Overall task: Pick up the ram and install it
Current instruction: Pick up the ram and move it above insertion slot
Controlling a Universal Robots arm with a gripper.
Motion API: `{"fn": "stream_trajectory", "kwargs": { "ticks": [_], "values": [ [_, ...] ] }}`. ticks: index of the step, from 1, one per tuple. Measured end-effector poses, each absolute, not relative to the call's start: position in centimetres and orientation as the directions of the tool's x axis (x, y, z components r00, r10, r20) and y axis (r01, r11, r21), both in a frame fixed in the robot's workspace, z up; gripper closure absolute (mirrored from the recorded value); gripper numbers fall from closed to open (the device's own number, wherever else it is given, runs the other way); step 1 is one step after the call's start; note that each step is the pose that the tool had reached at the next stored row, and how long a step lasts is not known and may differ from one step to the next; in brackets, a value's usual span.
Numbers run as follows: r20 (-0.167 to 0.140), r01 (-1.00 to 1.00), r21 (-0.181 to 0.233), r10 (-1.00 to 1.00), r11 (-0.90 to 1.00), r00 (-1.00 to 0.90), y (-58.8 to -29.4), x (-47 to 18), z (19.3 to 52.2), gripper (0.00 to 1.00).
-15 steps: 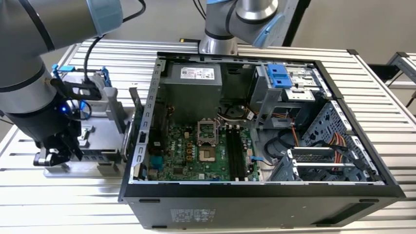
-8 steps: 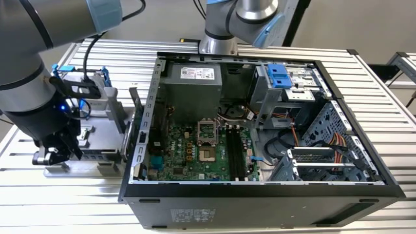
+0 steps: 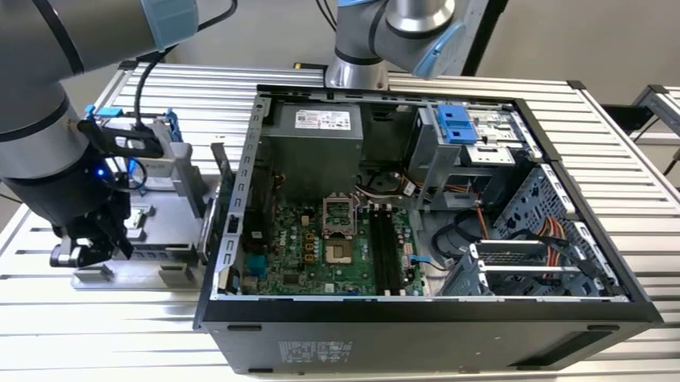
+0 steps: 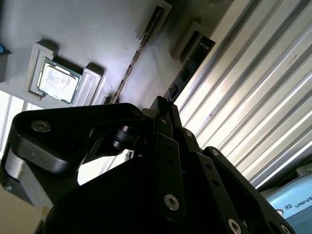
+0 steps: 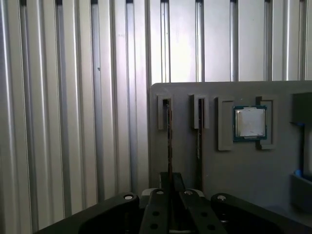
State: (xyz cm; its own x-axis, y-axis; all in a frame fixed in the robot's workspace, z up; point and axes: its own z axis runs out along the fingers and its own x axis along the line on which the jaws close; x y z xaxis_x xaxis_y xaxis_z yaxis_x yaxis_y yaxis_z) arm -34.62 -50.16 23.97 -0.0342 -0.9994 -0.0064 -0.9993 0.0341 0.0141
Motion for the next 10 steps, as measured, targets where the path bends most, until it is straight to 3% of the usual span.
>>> {"fn": "stream_trajectory", "kwargs": {
  "ticks": [10],
  "values": [
    [-0.007, -0.999, 0.014, -0.999, 0.034, -0.034, -50.15, -34.62, 24.53, 1.00]
  ]
}}
